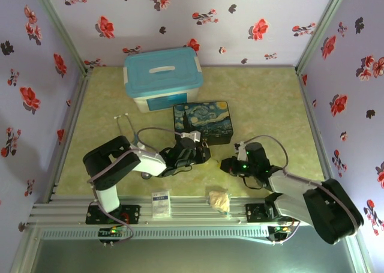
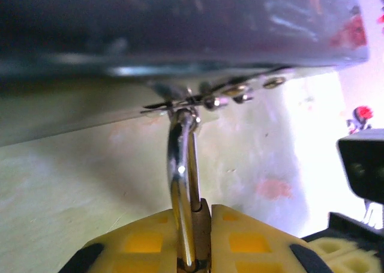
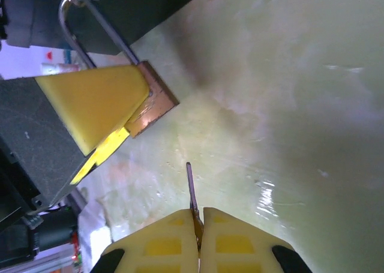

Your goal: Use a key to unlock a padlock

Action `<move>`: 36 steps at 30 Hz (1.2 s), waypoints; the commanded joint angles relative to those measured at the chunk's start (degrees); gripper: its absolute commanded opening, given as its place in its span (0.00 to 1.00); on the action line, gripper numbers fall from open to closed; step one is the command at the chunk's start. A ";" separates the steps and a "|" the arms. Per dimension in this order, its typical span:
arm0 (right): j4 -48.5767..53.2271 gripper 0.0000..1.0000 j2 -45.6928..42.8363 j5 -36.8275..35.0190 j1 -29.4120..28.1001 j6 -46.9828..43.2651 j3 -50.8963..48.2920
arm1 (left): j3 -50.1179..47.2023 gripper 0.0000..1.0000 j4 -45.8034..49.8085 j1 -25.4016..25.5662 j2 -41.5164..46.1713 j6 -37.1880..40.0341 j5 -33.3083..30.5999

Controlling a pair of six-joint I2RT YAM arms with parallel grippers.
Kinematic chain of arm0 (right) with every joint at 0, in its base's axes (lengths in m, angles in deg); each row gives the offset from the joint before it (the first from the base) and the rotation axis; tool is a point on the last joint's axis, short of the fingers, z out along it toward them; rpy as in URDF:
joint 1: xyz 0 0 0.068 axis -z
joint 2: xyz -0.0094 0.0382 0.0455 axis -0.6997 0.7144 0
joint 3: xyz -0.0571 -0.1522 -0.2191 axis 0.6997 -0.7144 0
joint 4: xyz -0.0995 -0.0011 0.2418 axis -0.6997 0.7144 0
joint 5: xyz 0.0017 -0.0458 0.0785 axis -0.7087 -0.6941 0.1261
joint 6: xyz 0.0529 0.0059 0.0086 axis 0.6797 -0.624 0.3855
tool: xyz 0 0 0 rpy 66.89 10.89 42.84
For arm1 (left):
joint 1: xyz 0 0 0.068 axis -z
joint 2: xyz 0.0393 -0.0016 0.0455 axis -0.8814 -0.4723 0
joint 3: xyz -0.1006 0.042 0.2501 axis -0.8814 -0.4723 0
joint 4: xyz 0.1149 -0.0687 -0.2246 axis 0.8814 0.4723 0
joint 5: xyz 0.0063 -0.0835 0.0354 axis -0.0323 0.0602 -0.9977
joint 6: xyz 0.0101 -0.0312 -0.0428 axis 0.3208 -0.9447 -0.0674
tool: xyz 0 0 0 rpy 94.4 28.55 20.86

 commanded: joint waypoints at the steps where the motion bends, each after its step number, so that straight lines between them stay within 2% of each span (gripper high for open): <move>1: -9.83 0.00 3.74 4.87 0.49 2.36 -0.80 | -1.28 0.00 -11.29 -0.56 -2.87 -7.94 2.13; 4: -16.60 0.00 7.93 5.74 1.13 4.88 -1.27 | -2.03 0.00 -14.83 -0.58 -3.77 -9.35 2.05; 9: -27.33 0.00 13.86 8.18 1.96 8.42 -1.01 | -2.74 0.00 -15.54 -0.49 -3.40 -9.87 1.10; 14: -31.41 0.00 15.83 8.13 3.01 9.11 -0.69 | -2.17 0.00 -9.92 -0.53 -1.24 -9.16 -0.13; 17: -28.41 0.00 15.57 7.46 3.32 7.95 0.15 | -1.35 0.00 -5.18 -0.43 0.36 -7.75 -0.99; 22: -22.51 0.00 13.74 6.81 3.48 5.02 0.81 | -0.64 0.00 -2.92 -0.45 0.96 -7.13 -1.23; 28: -21.08 0.00 11.87 6.52 3.45 5.77 -0.09 | 1.92 0.00 5.01 -0.10 3.14 -5.59 -3.21; 32: -11.45 0.00 8.56 4.48 3.37 2.48 0.92 | 4.64 0.00 11.79 -0.08 4.28 -3.55 -3.89; 36: -4.14 0.00 5.54 2.35 2.52 -0.56 2.25 | 6.16 0.00 14.28 0.03 4.91 -3.46 -4.09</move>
